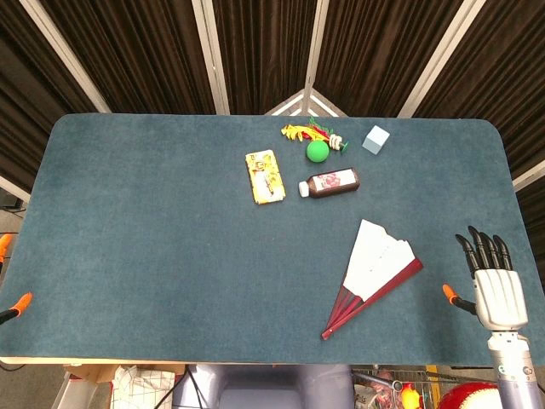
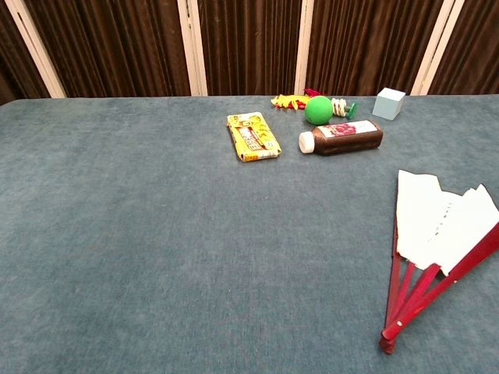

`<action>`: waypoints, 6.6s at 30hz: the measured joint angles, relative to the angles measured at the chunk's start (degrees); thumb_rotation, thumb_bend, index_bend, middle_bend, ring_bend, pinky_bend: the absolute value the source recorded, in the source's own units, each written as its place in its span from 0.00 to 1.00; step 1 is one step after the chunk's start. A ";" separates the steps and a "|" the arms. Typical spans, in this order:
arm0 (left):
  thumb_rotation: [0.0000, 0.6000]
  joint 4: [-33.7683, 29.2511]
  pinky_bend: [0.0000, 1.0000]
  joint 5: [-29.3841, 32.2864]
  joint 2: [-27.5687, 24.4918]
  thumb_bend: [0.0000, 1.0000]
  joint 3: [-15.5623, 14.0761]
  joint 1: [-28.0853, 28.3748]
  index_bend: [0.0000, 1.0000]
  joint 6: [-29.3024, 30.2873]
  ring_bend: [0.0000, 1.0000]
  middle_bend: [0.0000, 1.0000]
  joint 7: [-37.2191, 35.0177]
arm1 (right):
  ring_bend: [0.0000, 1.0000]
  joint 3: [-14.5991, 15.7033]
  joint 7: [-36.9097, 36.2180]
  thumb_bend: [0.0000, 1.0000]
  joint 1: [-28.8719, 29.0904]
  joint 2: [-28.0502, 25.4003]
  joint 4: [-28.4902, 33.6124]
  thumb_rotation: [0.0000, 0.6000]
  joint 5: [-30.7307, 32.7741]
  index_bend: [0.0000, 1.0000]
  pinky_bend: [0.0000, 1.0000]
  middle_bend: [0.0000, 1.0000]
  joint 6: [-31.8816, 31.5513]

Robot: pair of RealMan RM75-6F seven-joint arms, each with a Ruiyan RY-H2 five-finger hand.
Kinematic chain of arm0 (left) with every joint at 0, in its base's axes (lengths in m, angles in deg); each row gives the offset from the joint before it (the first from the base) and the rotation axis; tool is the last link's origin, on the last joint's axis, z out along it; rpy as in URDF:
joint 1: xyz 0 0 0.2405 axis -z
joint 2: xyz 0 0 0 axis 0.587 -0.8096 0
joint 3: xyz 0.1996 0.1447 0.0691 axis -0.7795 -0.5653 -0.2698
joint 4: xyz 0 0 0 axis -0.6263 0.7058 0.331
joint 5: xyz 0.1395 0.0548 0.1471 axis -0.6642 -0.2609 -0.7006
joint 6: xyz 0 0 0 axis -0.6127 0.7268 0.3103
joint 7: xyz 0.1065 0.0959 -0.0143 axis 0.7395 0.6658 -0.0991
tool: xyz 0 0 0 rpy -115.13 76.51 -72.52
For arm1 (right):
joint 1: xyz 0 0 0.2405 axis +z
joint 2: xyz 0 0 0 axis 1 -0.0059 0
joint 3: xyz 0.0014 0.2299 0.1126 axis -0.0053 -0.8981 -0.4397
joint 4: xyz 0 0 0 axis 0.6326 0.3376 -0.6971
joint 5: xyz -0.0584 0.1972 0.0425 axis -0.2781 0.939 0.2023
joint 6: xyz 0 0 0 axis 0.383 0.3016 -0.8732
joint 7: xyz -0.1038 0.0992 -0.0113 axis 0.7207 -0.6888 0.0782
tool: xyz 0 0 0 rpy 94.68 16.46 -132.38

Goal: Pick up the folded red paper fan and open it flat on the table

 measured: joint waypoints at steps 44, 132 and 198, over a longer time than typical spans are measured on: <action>1.00 -1.18 0.00 -2.22 0.10 0.13 -0.90 0.75 0.03 -1.19 0.00 0.00 0.42 | 0.13 7.26 3.48 0.21 3.19 11.31 -5.39 1.00 -10.58 0.38 0.07 0.07 4.84; 1.00 -1.38 0.00 -2.36 0.37 0.13 -1.06 0.74 0.04 -1.30 0.00 0.00 2.13 | 0.20 3.37 -0.71 0.41 13.50 16.64 -19.77 1.00 -11.30 0.74 0.15 0.17 3.10; 1.00 37.86 0.00 -6.80 34.27 0.13 5.45 29.64 0.11 -17.75 0.00 0.00 -36.34 | 0.22 -13.95 20.00 0.44 47.25 11.00 13.48 1.00 6.96 0.79 0.15 0.18 29.83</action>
